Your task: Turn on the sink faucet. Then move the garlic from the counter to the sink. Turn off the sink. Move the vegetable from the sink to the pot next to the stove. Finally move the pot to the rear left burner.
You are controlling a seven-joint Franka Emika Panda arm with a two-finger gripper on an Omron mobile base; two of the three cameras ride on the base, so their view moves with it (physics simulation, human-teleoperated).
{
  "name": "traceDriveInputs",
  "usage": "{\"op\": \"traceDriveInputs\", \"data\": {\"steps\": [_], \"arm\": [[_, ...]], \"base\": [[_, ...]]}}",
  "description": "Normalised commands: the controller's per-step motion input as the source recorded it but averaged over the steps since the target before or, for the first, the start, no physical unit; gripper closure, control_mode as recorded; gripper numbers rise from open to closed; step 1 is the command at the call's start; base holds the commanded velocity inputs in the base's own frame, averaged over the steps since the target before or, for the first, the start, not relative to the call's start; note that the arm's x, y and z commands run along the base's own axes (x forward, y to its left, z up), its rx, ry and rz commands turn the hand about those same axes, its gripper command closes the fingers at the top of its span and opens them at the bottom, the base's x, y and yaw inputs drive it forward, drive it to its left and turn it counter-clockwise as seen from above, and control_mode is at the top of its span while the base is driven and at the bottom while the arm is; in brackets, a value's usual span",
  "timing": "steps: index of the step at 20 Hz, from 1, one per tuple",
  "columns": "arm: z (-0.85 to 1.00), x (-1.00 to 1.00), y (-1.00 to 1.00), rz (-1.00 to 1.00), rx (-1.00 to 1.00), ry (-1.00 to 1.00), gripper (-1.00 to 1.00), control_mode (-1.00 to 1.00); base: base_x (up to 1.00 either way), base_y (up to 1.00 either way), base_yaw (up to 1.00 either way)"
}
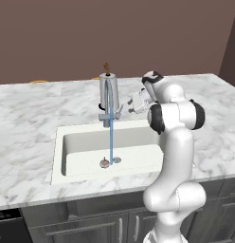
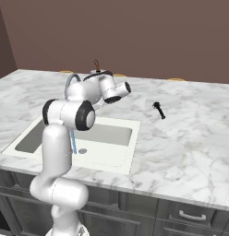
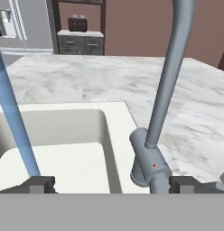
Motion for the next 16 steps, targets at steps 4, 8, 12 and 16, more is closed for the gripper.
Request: {"op": "traceDriveInputs", "data": {"steps": [4,8,12,16], "arm": [[-0.09,0.11,0.03,0.01,0.00,0.00,-1.00,-1.00],[-0.09,0.13,0.01,0.01,0.00,0.00,-1.00,-1.00],[-0.07,0.13,0.00,0.01,0.00,0.00,-1.00,-1.00],[-0.06,0.15,0.00,0.02,0.00,0.00,-1.00,-1.00]], "base": [[0.00,0.00,0.00],[0.00,0.00,0.00],[0.00,0.00,0.00],[0.00,0.00,0.00]]}}
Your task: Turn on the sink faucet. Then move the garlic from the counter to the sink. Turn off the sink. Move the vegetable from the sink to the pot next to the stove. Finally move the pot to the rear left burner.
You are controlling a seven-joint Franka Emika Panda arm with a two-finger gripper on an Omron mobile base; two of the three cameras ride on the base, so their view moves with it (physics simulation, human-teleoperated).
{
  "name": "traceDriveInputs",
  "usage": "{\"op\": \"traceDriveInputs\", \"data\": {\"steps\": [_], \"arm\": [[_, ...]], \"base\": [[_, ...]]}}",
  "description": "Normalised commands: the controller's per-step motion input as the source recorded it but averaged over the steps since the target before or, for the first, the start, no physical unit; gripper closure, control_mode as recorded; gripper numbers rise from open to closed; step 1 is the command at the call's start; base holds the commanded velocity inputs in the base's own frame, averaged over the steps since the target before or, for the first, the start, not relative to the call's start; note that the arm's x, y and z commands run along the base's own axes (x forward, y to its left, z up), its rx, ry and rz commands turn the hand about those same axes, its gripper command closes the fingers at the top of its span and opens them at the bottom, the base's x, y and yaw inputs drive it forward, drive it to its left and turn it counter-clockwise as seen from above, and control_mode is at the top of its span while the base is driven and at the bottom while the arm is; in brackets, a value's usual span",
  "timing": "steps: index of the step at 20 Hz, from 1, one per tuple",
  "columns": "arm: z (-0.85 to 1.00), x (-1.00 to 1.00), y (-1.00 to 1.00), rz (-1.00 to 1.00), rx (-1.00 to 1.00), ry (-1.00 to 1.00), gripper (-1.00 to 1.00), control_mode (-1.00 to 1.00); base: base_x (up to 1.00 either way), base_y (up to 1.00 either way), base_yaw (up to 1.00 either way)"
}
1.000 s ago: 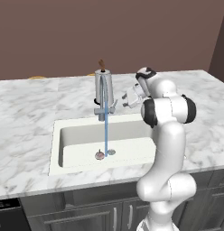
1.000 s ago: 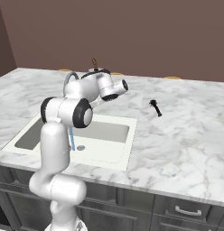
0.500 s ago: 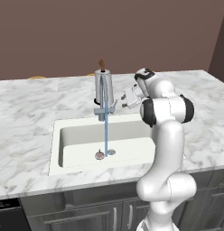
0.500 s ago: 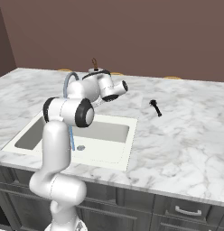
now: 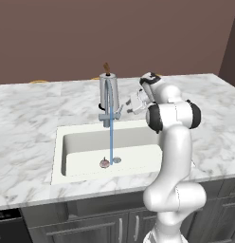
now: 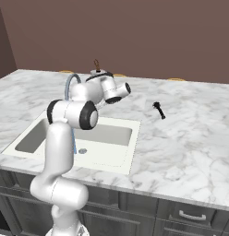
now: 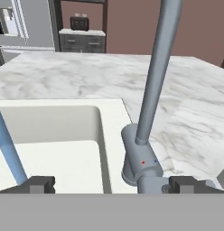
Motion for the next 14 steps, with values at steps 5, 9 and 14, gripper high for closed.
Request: {"op": "traceDriveInputs", "data": {"steps": [5,9,14], "arm": [[-0.05,0.17,0.00,0.02,0.00,0.00,-1.00,-1.00],[-0.07,0.18,0.00,0.02,0.00,0.00,-1.00,-1.00],[-0.07,0.16,0.00,0.02,0.00,0.00,-1.00,-1.00]], "base": [[0.00,0.00,0.00],[0.00,0.00,0.00],[0.00,0.00,0.00]]}}
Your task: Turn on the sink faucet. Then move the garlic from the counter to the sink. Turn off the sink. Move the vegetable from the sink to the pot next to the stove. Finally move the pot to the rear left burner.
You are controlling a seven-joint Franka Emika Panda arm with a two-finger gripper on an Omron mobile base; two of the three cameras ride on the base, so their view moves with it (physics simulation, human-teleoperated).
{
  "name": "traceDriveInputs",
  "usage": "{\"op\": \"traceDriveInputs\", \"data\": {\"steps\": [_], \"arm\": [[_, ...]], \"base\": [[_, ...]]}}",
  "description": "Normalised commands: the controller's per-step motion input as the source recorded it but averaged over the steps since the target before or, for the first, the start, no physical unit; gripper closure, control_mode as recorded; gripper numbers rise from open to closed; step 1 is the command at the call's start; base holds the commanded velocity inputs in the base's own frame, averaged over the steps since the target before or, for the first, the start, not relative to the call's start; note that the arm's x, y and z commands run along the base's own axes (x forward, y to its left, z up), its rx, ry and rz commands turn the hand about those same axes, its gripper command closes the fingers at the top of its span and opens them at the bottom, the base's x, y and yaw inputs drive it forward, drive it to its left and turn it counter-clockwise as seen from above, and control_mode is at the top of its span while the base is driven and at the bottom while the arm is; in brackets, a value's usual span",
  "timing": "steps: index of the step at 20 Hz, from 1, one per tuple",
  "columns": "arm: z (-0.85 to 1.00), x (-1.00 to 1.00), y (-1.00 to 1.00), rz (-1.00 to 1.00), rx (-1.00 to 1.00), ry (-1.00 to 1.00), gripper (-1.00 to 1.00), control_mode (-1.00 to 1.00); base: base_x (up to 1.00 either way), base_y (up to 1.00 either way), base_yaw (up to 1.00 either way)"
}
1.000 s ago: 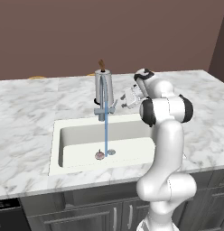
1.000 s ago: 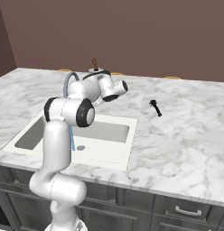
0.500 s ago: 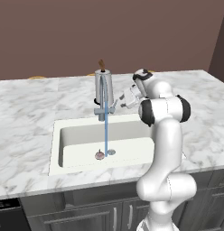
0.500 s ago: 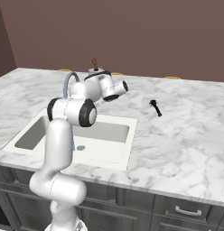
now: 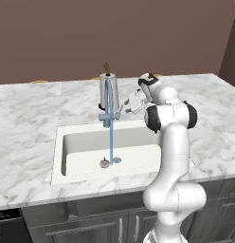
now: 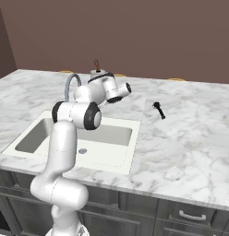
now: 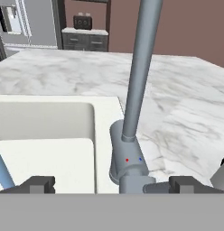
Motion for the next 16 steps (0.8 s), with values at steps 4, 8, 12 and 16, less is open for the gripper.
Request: {"op": "traceDriveInputs", "data": {"steps": [4,8,12,16], "arm": [[-0.05,0.18,0.00,0.02,0.00,0.00,-1.00,-1.00],[-0.05,0.16,0.00,0.02,0.00,0.00,-1.00,-1.00],[-0.04,0.05,0.00,0.01,0.00,0.00,-1.00,-1.00],[-0.04,0.00,0.03,0.00,0.00,0.00,-1.00,-1.00]], "base": [[0.00,0.00,0.00],[0.00,0.00,0.00],[0.00,0.00,0.00],[0.00,0.00,0.00]]}}
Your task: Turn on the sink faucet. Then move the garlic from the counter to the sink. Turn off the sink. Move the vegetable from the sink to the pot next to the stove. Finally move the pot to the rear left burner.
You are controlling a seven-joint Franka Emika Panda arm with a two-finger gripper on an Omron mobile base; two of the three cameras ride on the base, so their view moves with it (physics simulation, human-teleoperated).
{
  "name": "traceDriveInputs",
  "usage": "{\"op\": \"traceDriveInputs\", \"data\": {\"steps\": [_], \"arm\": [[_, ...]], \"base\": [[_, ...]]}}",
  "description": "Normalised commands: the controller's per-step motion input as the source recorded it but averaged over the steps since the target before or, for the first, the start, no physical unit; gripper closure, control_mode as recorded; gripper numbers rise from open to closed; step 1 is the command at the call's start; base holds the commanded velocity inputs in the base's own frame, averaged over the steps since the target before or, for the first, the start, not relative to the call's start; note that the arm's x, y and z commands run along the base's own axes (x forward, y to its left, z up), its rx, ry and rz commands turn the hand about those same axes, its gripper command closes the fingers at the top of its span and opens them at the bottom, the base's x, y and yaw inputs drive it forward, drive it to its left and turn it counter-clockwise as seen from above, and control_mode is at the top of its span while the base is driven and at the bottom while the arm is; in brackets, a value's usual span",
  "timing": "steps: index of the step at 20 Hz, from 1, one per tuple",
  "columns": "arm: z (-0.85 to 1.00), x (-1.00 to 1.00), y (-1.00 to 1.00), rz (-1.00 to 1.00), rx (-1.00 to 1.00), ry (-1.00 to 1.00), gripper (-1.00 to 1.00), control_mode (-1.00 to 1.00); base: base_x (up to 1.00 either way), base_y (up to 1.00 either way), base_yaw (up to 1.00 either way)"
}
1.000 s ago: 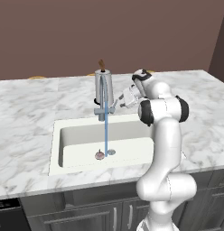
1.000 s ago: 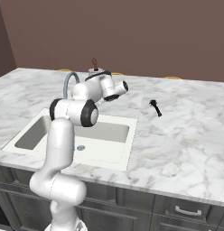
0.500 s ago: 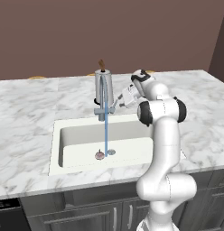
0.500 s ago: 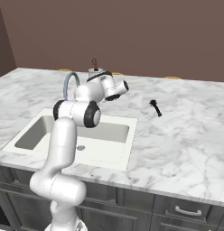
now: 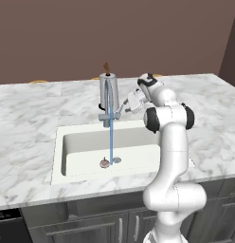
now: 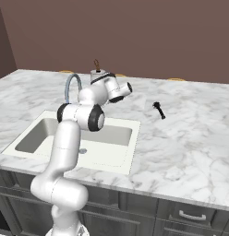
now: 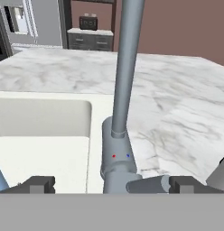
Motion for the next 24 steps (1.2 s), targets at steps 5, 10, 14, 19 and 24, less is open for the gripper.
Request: {"op": "traceDriveInputs", "data": {"steps": [5,10,14,19,24], "arm": [[-0.07,0.00,0.09,0.00,0.00,0.00,-1.00,-1.00],[-0.09,0.00,0.13,0.00,0.00,0.00,-1.00,-1.00],[-0.07,0.00,0.15,0.00,0.00,0.00,-1.00,-1.00],[-0.05,0.00,0.15,0.00,0.00,0.00,-1.00,-1.00],[-0.01,0.00,0.29,0.00,0.00,0.00,-1.00,-1.00]], "base": [[0.00,0.00,0.00],[0.00,0.00,0.00],[0.00,0.00,0.00],[0.00,0.00,0.00],[0.00,0.00,0.00]]}}
